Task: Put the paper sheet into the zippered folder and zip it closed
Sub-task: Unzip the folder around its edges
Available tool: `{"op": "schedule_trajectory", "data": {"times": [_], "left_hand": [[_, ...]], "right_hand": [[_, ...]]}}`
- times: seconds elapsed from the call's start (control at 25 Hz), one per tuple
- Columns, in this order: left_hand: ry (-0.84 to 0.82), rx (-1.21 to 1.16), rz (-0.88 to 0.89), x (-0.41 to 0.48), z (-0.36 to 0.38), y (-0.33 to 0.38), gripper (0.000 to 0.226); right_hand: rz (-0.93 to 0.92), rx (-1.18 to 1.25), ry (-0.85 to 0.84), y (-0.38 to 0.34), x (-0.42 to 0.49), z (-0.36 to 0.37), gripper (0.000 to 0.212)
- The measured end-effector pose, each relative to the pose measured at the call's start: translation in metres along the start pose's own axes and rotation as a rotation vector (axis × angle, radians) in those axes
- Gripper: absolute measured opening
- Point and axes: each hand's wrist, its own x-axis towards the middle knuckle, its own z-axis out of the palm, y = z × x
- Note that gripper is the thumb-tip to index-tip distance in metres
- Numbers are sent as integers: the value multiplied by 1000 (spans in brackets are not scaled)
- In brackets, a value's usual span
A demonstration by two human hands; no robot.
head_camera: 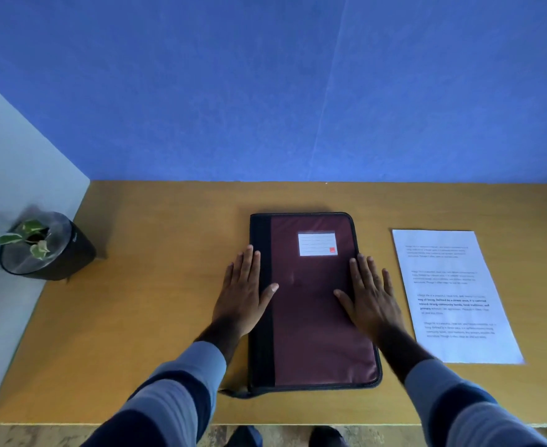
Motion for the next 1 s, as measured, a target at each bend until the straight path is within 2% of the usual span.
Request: {"op": "schedule_trajectory", "data": {"times": [0.28,0.4,0.52,0.6,0.72,0.8,1.0], "left_hand": [[-66,-50,-99,58,-26,-18,79],[32,-74,-167,92,-41,-17,60],[51,-205,-326,130,-59,-14,45],[22,-301,-408,153,-70,-13,40],[-36,-308,-457,178,-85,-12,40],[-107,-312,-477,190,-92,-12,46],[-238,-231,-453,208,-107,-1,44]], "right_hand": [[-65,-8,-13,12,52,-13,91],[-28,64,-13,18,69,-18,92],[32,169,-22,17,86,-22,96],[84,246,-32,15,98,-26,97],[125,303,-27,15,109,-30,92],[144,313,-33,14,113,-32,90],[156,313,-11,13,111,-31,89]]}}
